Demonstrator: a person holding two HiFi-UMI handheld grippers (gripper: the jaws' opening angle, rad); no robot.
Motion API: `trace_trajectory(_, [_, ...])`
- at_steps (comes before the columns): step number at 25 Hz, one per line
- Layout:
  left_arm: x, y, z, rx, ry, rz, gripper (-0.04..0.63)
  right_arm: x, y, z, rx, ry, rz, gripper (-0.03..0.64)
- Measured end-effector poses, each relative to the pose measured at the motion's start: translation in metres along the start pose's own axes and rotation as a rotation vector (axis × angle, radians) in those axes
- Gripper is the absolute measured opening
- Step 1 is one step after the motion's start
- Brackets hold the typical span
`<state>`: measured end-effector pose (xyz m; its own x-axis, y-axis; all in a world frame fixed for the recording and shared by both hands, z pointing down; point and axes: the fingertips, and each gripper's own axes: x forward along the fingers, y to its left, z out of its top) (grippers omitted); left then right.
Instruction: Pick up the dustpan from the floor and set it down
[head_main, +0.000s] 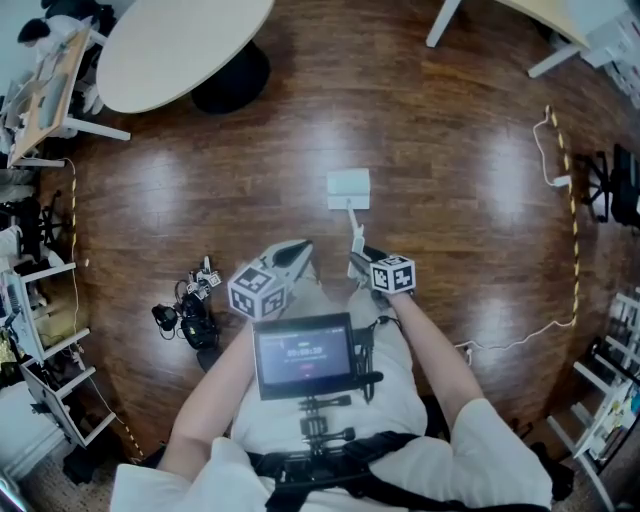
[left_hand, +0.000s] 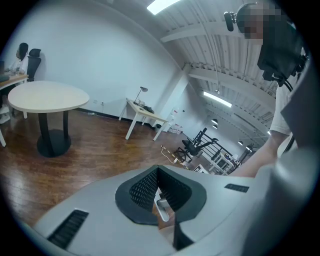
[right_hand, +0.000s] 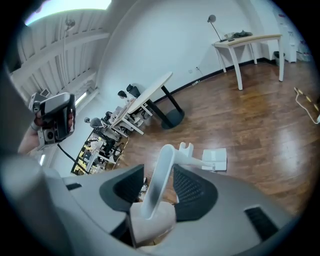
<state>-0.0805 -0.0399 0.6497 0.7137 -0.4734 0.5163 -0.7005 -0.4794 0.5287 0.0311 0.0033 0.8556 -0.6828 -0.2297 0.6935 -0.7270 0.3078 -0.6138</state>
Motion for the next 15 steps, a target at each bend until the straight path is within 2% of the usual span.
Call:
trace_trajectory(9, [-0.005,-0.002,-0.009,-0.02,0.0,0.021,-0.005,0.018,-0.005,-0.009,0.029,0.056,0.043,0.215])
trace_trajectory(11, [-0.006,-0.001,-0.01,-0.022,0.002,0.03,-0.006,0.022,-0.007,-0.013,0.041,0.08,0.051,0.192])
trace_trajectory(15, [-0.01,0.003,-0.009,-0.025,0.0,0.041,-0.005,0.027,-0.006,-0.017,0.068,0.09,0.076,0.191])
